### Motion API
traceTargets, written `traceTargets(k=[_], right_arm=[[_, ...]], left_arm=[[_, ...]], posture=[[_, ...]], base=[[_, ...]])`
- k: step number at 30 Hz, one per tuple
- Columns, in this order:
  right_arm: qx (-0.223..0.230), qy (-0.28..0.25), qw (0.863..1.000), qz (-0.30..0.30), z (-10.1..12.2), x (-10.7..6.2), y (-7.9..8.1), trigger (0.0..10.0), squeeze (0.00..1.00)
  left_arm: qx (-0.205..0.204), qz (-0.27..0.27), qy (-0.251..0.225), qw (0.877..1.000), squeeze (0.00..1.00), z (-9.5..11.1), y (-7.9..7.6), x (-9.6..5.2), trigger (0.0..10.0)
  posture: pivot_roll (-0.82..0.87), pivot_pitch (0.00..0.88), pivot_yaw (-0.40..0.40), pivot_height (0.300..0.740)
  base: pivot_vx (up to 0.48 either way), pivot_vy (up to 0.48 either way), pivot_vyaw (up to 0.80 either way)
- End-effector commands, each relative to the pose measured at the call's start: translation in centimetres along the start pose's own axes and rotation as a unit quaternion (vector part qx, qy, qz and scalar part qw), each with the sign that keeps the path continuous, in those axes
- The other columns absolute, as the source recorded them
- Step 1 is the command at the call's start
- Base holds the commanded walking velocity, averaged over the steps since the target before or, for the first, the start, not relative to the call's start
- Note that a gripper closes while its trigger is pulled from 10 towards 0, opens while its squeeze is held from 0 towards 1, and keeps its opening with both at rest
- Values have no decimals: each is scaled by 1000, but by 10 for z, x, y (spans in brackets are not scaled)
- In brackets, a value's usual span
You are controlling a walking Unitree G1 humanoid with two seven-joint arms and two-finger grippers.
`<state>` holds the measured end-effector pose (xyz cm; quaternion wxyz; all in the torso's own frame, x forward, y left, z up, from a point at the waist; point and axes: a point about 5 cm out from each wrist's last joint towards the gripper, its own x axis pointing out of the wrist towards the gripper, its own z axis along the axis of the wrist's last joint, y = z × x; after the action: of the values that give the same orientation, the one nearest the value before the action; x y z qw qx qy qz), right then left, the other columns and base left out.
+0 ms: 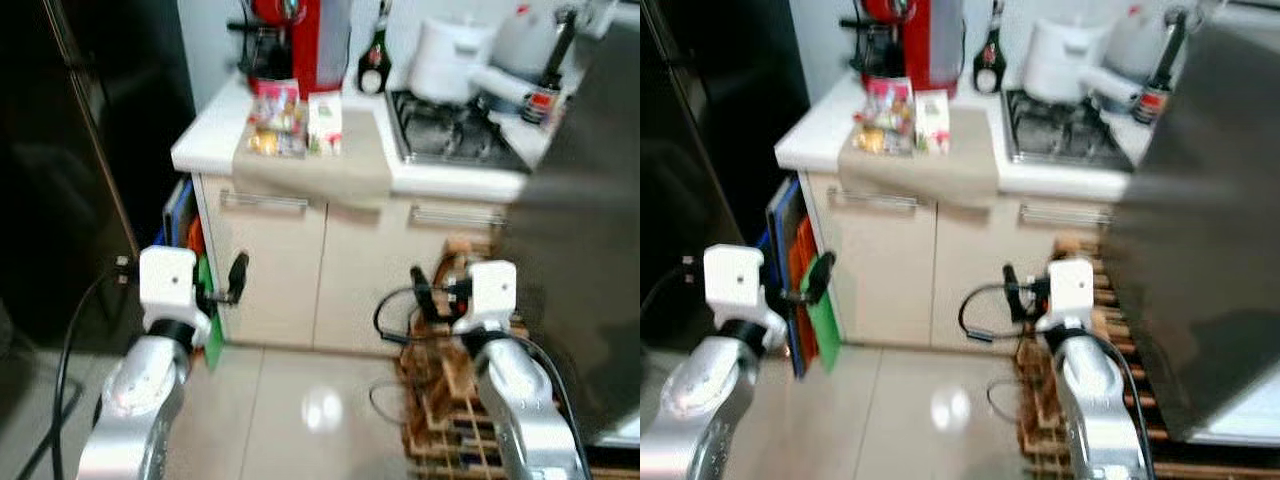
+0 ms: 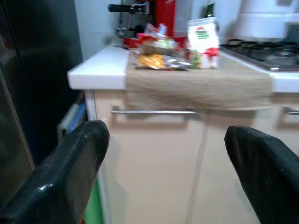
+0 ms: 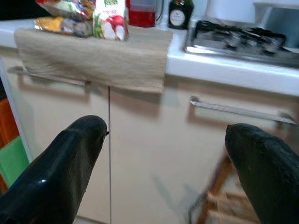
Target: Restocking fridge
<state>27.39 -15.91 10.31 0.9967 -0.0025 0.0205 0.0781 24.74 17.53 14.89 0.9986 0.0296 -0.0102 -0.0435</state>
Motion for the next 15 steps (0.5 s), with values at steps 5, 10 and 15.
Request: traceTargets(k=[5,10,15], right_arm=[[0,-27,1000,11,14,9,8,10000,0],[-7,-41,999,14,19,10,11,10000,0],[-31,-165,986,-21,67,15,7,10000,0]], left_arm=[[8,23,-16,1000,0,6,5,1,10000],[23,20,-43,999,0,15,5,2,10000],[50,-7,-120,992,0,48,0,8,10000]], posture=[[3,0,-26,740],[9,0,-35,740],[1,0,-33,740]], base=[[480,0,0],[480,0,0],[480,0,0]])
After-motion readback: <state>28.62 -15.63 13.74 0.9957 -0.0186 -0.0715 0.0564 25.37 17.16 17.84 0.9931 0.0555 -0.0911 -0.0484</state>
